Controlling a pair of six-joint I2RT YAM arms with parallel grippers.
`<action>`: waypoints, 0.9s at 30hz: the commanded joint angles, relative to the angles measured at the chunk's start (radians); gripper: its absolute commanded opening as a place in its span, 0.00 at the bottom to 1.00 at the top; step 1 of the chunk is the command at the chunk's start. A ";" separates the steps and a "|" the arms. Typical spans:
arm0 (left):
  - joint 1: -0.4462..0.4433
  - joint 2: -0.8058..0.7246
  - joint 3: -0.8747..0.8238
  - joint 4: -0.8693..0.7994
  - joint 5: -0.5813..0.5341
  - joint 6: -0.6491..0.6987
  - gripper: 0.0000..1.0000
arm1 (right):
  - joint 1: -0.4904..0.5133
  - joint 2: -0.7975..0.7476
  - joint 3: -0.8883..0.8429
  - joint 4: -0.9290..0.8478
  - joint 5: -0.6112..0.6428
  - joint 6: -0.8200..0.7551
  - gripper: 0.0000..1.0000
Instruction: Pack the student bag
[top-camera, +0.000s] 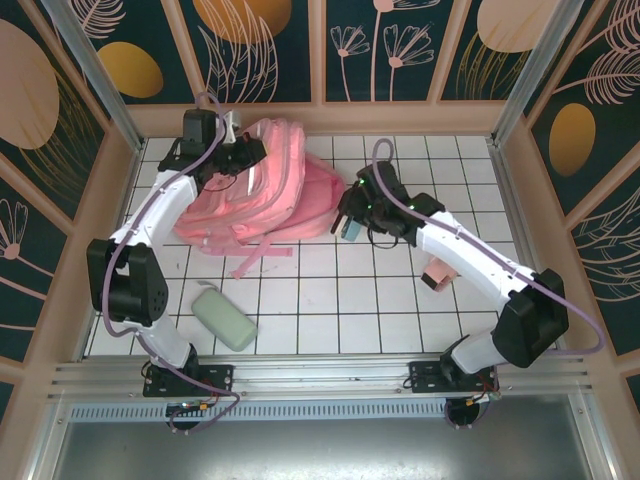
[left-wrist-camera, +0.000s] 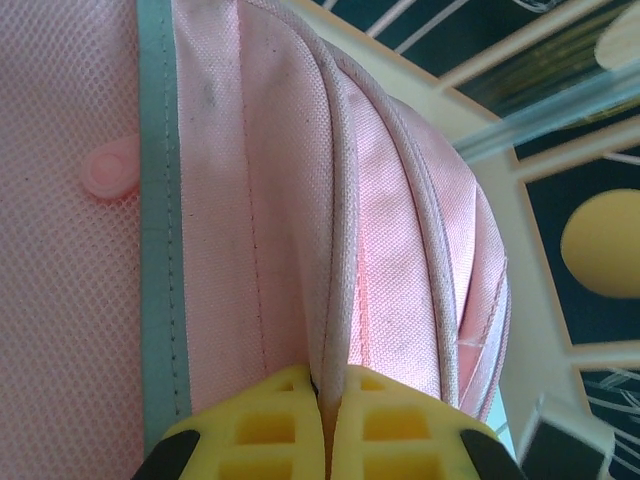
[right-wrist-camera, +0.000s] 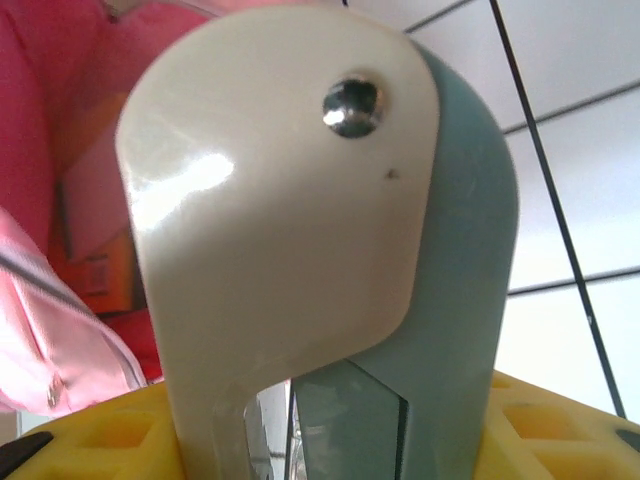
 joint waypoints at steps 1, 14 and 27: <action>-0.032 0.004 0.118 0.021 0.165 0.063 0.00 | -0.065 0.017 0.031 0.148 -0.156 -0.135 0.38; -0.085 0.112 0.338 -0.107 0.327 0.141 0.00 | -0.151 0.282 0.142 0.303 -0.515 -0.143 0.39; -0.098 0.108 0.339 -0.063 0.411 0.130 0.00 | -0.136 0.494 0.259 0.487 -0.556 0.118 0.45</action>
